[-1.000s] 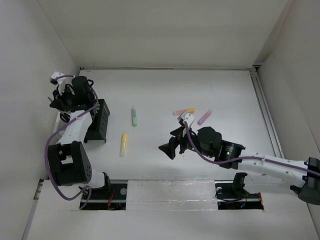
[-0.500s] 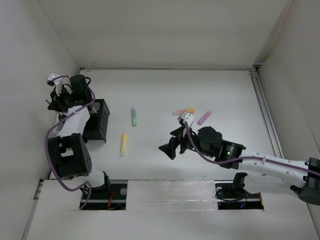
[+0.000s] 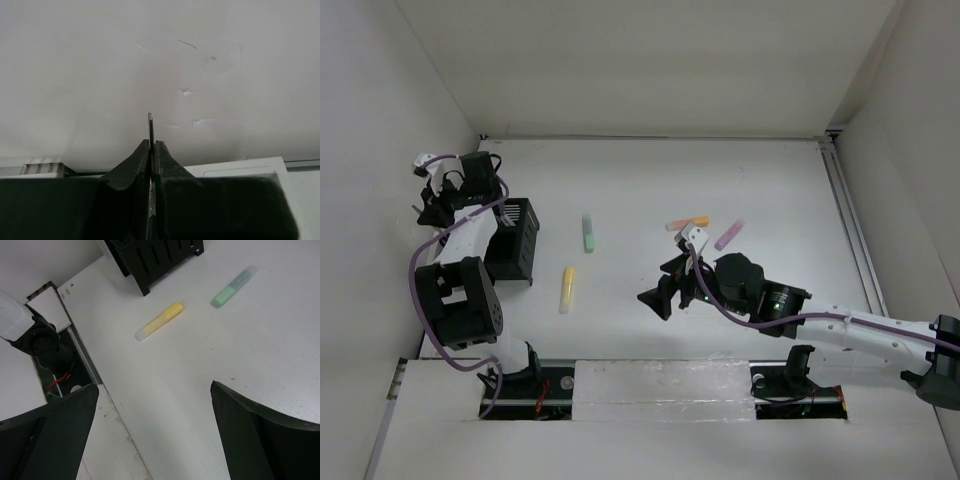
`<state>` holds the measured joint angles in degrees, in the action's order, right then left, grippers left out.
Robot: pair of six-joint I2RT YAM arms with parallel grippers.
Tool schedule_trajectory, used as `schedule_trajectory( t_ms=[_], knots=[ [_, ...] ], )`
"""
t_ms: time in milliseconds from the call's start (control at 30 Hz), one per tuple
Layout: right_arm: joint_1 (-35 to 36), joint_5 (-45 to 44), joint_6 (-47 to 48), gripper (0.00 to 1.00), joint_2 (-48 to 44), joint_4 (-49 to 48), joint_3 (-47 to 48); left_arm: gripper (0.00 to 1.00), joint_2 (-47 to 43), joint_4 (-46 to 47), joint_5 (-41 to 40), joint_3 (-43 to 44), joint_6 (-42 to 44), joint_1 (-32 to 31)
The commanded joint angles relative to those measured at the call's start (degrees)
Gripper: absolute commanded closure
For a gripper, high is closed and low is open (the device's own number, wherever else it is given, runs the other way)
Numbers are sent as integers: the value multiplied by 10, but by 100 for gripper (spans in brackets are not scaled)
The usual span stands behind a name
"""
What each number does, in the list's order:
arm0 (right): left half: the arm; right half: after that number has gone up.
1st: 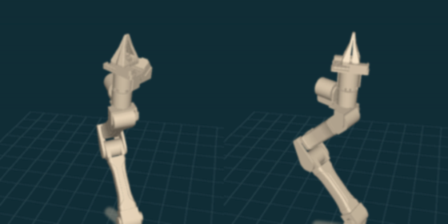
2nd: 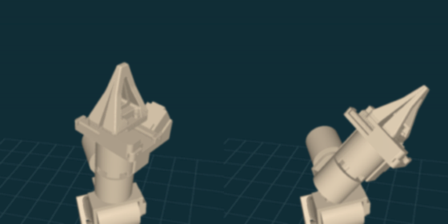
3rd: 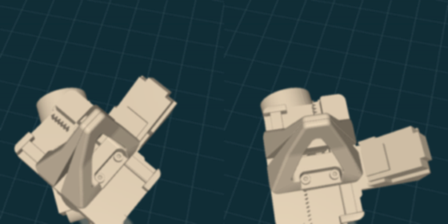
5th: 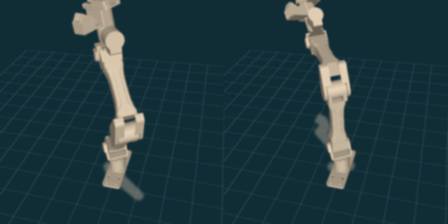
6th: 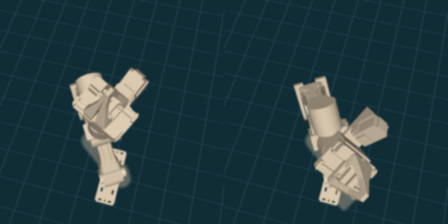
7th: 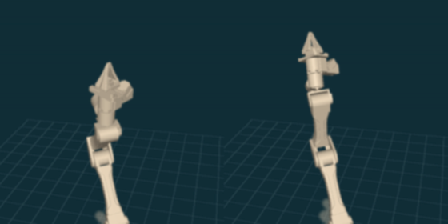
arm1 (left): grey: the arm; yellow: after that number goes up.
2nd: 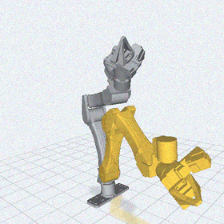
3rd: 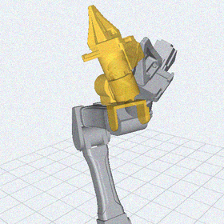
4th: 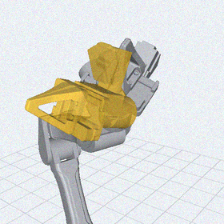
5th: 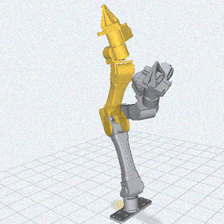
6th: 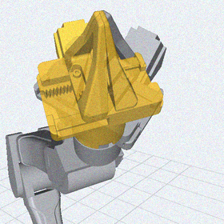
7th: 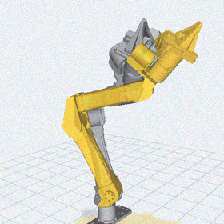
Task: Sort the stationery into containers
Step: Place the scissors in the storage box.
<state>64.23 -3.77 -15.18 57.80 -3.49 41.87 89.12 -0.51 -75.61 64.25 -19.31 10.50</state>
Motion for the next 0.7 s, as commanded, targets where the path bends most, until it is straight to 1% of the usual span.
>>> schedule_trajectory(
  t_ms=[0, 67, 100, 167, 200, 233, 300, 400, 467, 500, 533, 600, 633, 667],
  knots=[
    [5, 9, 2, 0, -1, -17, 21, 97, -11, -21, -30, 25, -37, 0],
    [5, 9, 2, 0, -1, -17, 21, 90, -11, -28, -38, 25, -43, 0],
    [5, 15, 2, 0, -1, -22, 21, 86, -11, -37, -38, 25, -62, 0],
    [10, 15, 2, 0, -1, -22, 16, 82, -11, -57, -38, 31, -78, 0],
    [10, 15, 2, 0, 5, -22, 16, 78, -11, -63, -38, 37, -78, 0],
    [10, 15, 2, 0, 5, -22, 16, 68, -11, -63, -44, 37, -85, 0],
    [10, 15, 2, 0, 5, -22, 16, 55, -11, -79, -44, 42, -96, 0],
    [10, 15, 2, 0, 5, -22, 16, 40, -11, -93, -37, 57, -102, 0],
    [10, 15, 2, 0, 5, -27, 16, 36, -24, -100, -37, 64, -102, -6],
    [10, 15, 2, 0, 5, -28, 16, 33, -34, -100, -37, 64, -102, -24],
    [10, 15, 2, 0, 5, -28, 16, 28, -40, -84, -37, 64, -77, -24],
    [10, 8, 2, 0, 5, -33, 16, 25, -55, -83, -2, 71, -64, -24],
    [10, 3, 7, 0, 11, -33, 21, 19, -77, -89, 6, 71, -70, -24],
    [10, 3, 7, 0, 11, -33, 21, 0, -90, -98, 55, 78, -71, -24]
  ],
)
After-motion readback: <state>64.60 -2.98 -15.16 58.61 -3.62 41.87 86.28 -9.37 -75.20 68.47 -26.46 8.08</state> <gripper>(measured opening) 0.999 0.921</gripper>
